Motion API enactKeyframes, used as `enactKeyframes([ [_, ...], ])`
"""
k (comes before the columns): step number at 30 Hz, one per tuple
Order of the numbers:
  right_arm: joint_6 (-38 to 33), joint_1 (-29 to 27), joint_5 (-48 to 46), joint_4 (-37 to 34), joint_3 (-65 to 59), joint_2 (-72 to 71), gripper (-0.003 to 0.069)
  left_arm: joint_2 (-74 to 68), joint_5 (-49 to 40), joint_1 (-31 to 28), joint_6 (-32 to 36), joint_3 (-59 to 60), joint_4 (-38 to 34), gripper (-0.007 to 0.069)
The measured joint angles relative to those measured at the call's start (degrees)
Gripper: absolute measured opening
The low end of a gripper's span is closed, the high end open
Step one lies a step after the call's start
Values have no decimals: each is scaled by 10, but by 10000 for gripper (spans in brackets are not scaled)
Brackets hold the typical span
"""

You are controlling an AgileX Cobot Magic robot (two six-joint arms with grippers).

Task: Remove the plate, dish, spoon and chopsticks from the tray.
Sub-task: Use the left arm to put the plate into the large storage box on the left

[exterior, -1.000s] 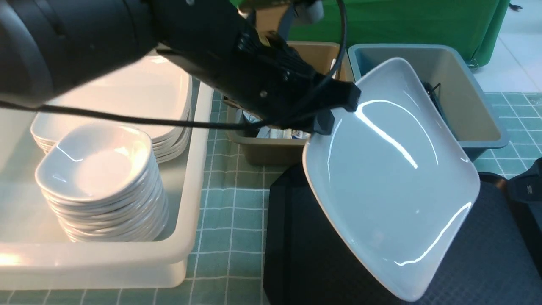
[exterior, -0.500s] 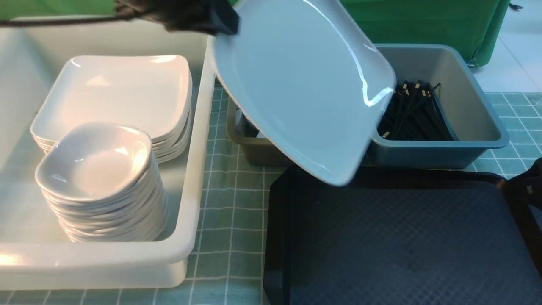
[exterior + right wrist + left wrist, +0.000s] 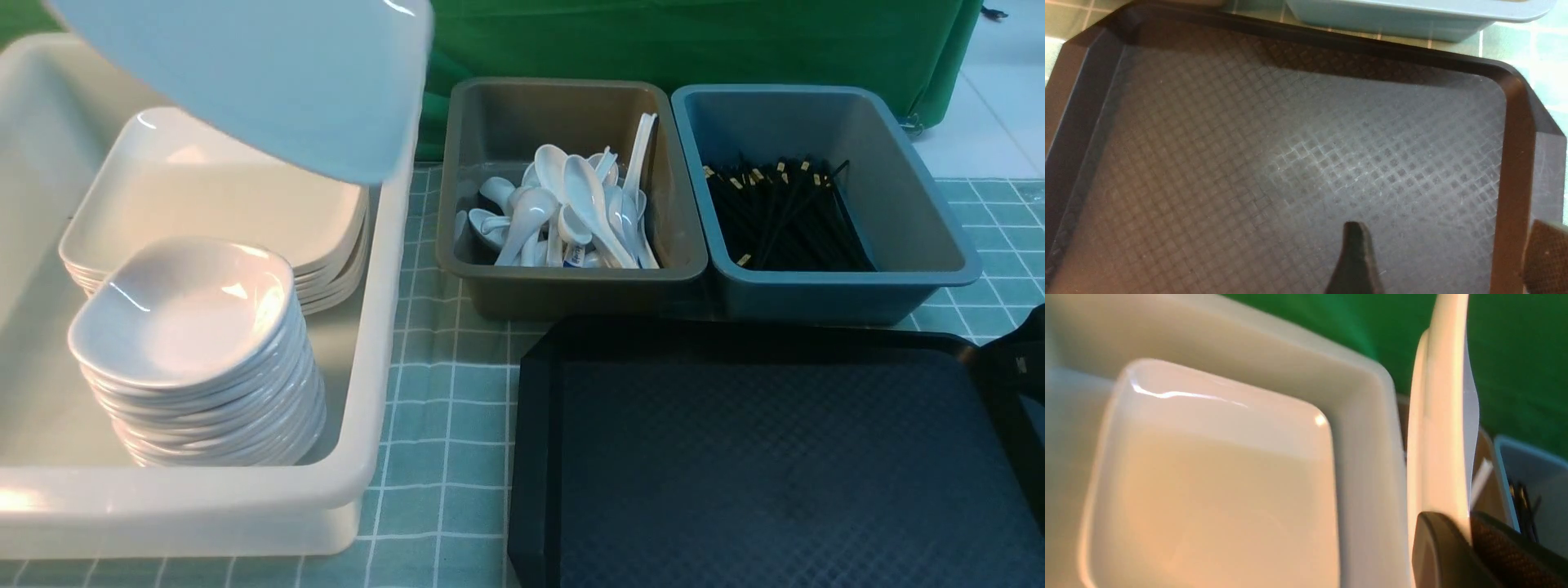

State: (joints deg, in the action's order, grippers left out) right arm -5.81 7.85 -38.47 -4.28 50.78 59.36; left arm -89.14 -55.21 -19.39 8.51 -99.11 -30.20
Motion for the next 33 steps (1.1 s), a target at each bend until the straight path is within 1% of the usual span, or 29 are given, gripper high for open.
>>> enactKeyframes([
  [2,0,0,0,0,0,0,533,0,2,-42,20,0,-16,28],
  [3,0,0,0,0,0,0,533,-1,3,-45,21,0,-18,28],
  [4,1,0,0,0,0,0,533,-3,5,-69,27,0,-21,28],
  [7,4,0,0,0,0,0,533,-17,7,-92,39,-2,-22,28],
  [11,6,0,3,0,0,0,533,-49,7,-94,55,-5,-28,28],
  [14,7,0,5,0,0,0,533,-100,0,-91,76,-5,-57,28],
  [21,8,0,5,0,0,0,533,-154,2,-91,101,-5,-64,29],
  [25,9,0,7,0,0,0,533,-186,5,-91,128,-5,-84,29],
  [29,9,0,7,0,0,0,533,-211,7,-91,172,-5,-98,29],
  [33,10,0,9,0,0,0,533,-231,8,-91,181,-5,-103,24],
])
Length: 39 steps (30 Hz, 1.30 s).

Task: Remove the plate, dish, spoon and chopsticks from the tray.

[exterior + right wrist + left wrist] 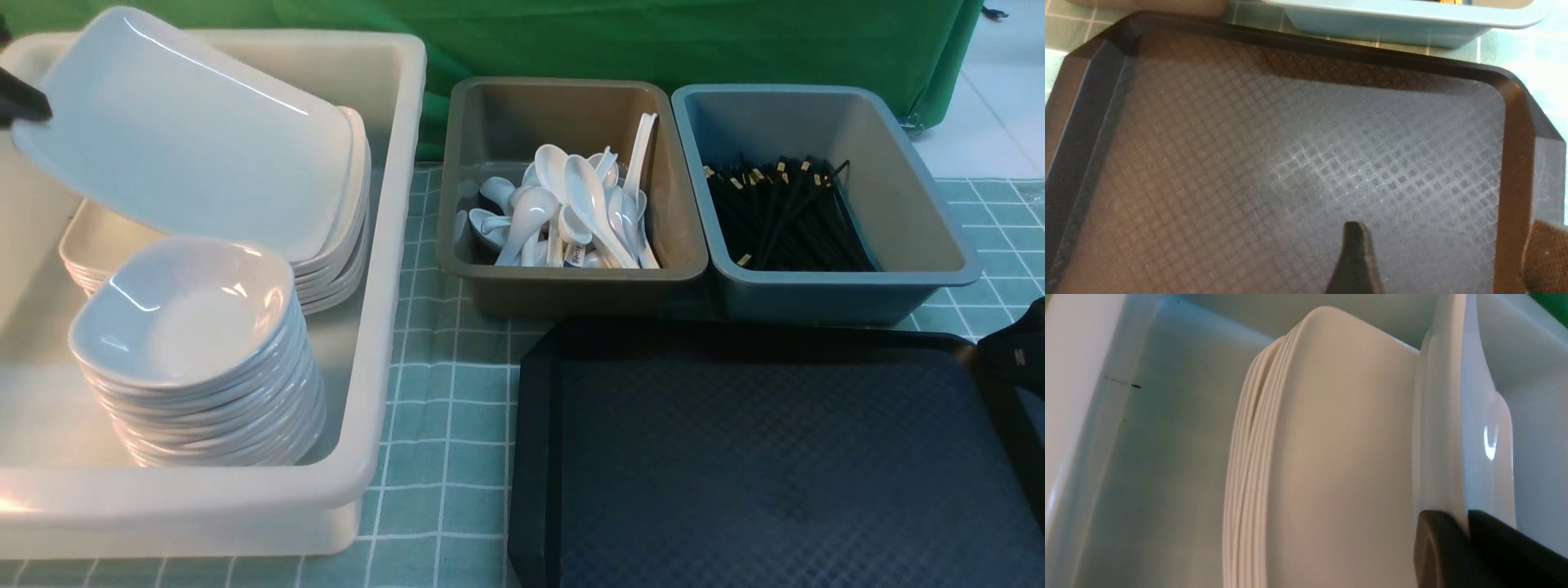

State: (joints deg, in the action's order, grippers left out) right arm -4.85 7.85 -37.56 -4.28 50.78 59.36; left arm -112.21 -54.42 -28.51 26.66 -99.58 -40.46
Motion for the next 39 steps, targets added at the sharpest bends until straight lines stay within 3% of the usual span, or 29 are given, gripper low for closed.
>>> enactKeyframes([
  [7,1,0,2,0,0,0,533,-38,16,10,14,0,37,46],
  [14,1,0,2,0,0,0,533,-43,23,30,22,0,77,263],
  [16,-2,0,-4,0,6,0,533,-40,16,36,22,0,86,372],
  [19,-7,0,-33,0,31,0,533,-28,11,39,22,-1,97,438],
  [23,-8,0,-77,0,82,0,533,3,9,39,20,-5,122,456],
  [29,-10,0,-150,0,176,0,533,49,5,39,7,-11,160,440],
  [32,-20,0,-178,0,228,0,530,71,-21,39,-35,-13,164,389],
  [33,-26,0,-189,0,265,1,509,90,-44,43,-46,-20,163,327],
  [36,-36,0,-199,0,387,3,352,154,-83,62,-46,-40,156,146],
  [37,-37,0,-199,0,422,4,267,177,-88,70,-46,-46,155,101],
  [38,-38,0,-199,0,439,5,248,188,-89,72,-46,-48,153,91],
  [39,-40,0,-198,0,491,5,134,234,-89,91,-46,-54,150,41],
])
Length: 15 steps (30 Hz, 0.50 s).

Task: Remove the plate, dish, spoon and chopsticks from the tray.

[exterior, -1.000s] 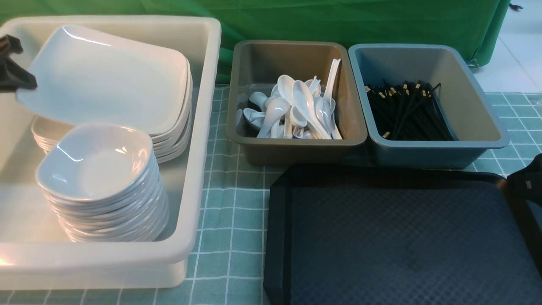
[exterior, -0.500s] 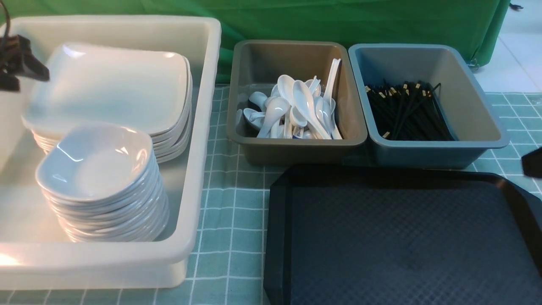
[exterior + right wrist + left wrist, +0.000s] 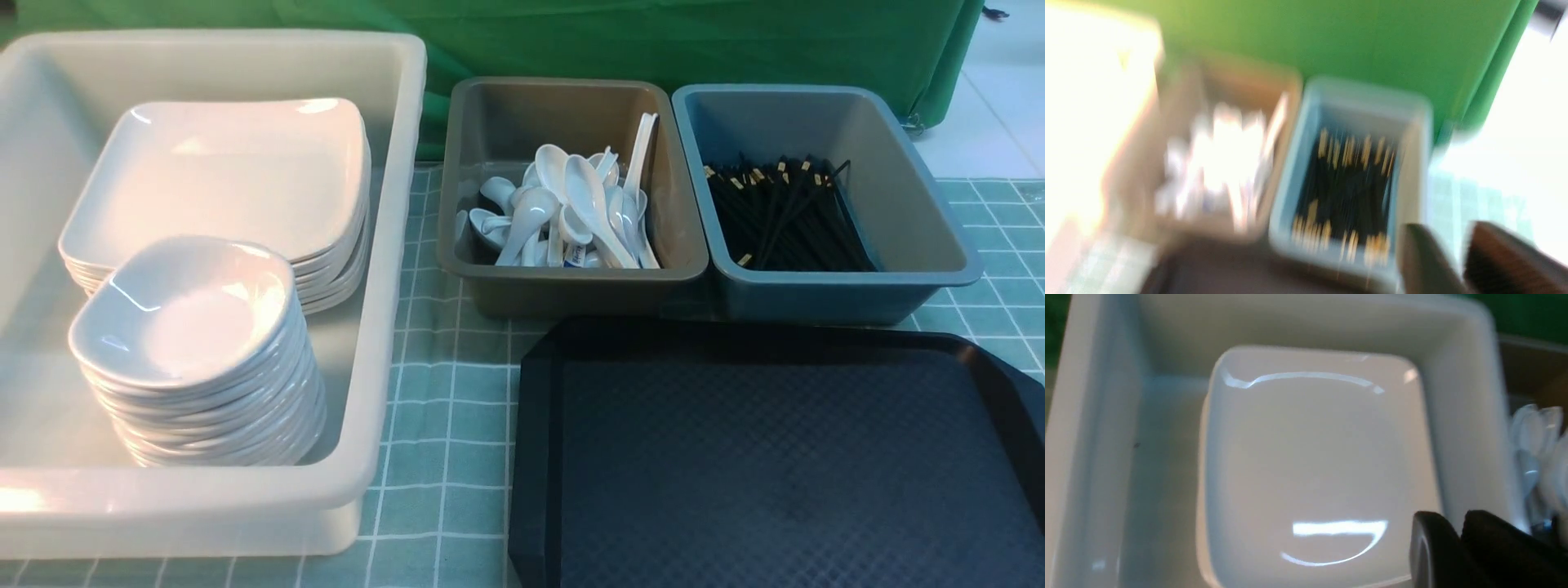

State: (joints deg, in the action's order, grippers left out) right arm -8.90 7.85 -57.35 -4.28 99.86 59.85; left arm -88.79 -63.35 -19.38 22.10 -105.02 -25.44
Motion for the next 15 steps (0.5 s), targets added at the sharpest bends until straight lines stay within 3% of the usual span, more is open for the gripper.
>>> enactKeyframes([
  [2,-13,0,3,-1,88,-1,50,82,0,29,0,-7,-6,14],
  [8,-33,0,-14,0,141,-55,24,238,-37,84,0,7,-12,1],
  [12,-37,0,31,1,33,-152,22,365,-36,93,0,91,-19,1],
  [14,-37,0,111,1,-83,-228,22,447,-25,95,0,172,-21,1],
  [15,-37,0,120,1,-84,-235,22,455,-23,95,0,181,-22,1],
])
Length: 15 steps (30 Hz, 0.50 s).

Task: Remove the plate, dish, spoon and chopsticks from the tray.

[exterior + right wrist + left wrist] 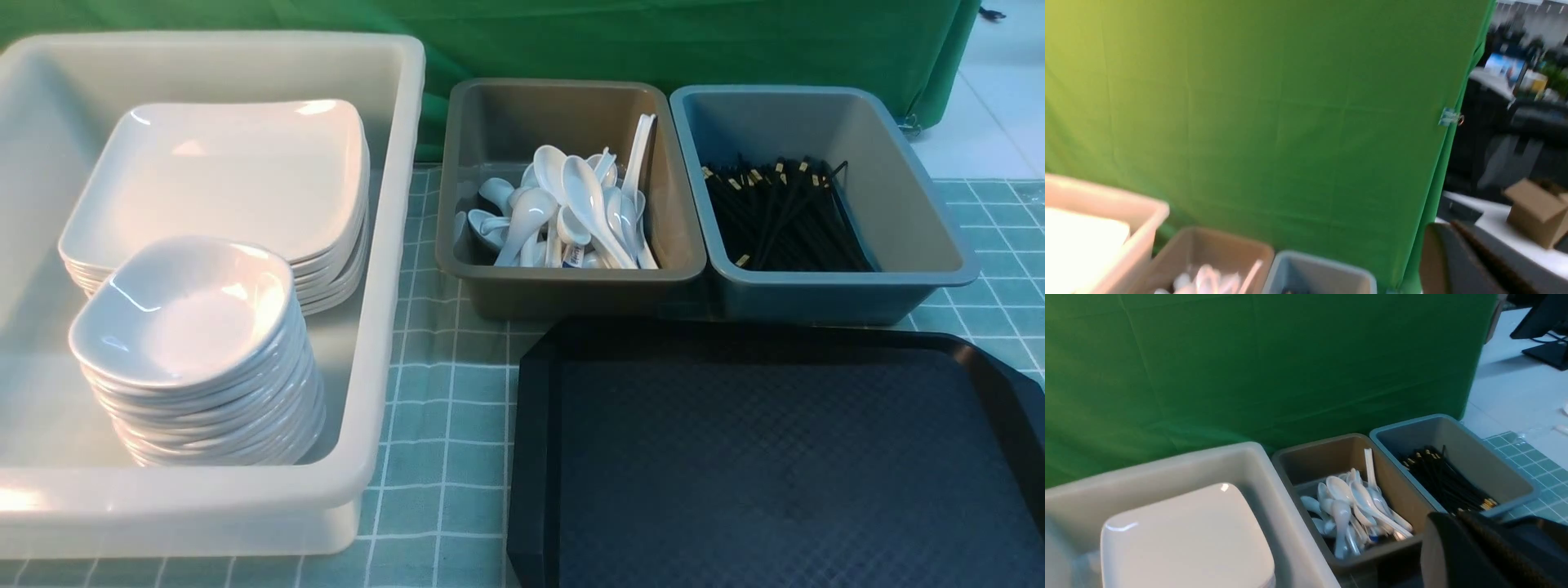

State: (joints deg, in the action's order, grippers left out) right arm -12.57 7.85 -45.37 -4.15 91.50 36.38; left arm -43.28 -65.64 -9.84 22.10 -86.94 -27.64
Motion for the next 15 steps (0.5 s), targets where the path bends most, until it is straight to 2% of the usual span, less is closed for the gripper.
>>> enactKeyframes([
  [1,0,0,68,0,-101,-54,22,53,16,0,0,74,-4,1],
  [2,0,0,99,1,-128,-78,22,68,26,0,0,94,-6,1],
  [4,1,0,239,1,-317,-179,22,171,83,0,-1,232,-8,1],
  [5,1,0,282,1,-369,-216,22,200,109,0,-2,287,-8,1],
  [6,2,0,292,1,-394,-223,22,207,109,0,-2,287,-8,1],
  [9,14,0,488,1,-594,-331,22,325,213,0,-2,476,-11,1],
  [11,15,0,577,1,-668,-357,25,381,279,0,-2,578,-23,1],
  [12,15,0,587,1,-674,-360,28,381,285,0,-2,586,-23,1],
  [13,15,0,657,1,-715,-364,44,409,326,0,-1,637,-42,1],
  [15,15,0,702,1,-738,-364,76,429,379,0,1,690,-82,7],
])
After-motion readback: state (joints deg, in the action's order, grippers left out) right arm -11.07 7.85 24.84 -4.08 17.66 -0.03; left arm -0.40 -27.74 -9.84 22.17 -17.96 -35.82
